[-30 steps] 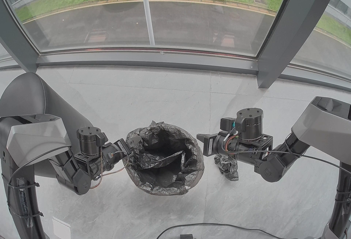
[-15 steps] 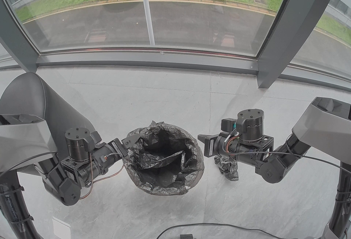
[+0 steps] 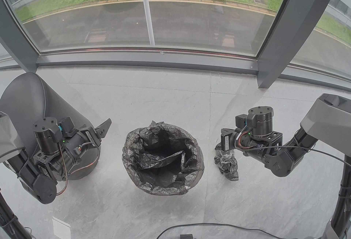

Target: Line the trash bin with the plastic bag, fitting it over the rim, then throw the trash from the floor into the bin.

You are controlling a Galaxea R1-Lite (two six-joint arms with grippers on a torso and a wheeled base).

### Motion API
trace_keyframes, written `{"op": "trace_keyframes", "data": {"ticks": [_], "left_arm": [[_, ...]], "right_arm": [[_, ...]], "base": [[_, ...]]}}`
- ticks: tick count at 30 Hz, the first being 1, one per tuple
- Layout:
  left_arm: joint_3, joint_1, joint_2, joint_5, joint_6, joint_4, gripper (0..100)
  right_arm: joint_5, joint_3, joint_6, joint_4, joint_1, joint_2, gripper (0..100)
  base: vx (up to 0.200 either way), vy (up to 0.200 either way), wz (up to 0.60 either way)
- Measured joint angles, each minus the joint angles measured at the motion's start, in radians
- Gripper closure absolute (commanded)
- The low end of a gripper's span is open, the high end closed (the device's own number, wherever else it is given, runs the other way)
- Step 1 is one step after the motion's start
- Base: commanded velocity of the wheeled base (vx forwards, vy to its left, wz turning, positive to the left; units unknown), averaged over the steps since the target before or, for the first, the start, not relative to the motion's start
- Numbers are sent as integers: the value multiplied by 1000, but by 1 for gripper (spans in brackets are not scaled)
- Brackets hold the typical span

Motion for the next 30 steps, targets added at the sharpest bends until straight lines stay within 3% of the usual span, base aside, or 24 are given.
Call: {"op": "trace_keyframes", "data": {"ticks": [9, 19, 26, 27, 30], "left_arm": [[-15, 87, -30, -8, 10, -1, 0], [-21, 126, -45, -88, 1, 8, 0], [-20, 137, -53, -91, -1, 11, 0], [-20, 137, -53, -91, -1, 11, 0], [-20, 138, -53, -91, -2, 12, 0]], "right_arm": [[-38, -26, -60, 52, -101, 83, 100], [-41, -83, -62, 73, -117, 167, 100], [-63, -181, -58, 276, -105, 171, 100], [-67, -205, -57, 312, -100, 171, 0], [-78, -272, -58, 383, -85, 172, 0]], "base": [[0, 0, 0], [0, 0, 0], [0, 0, 0], [0, 0, 0], [0, 0, 0]]}}
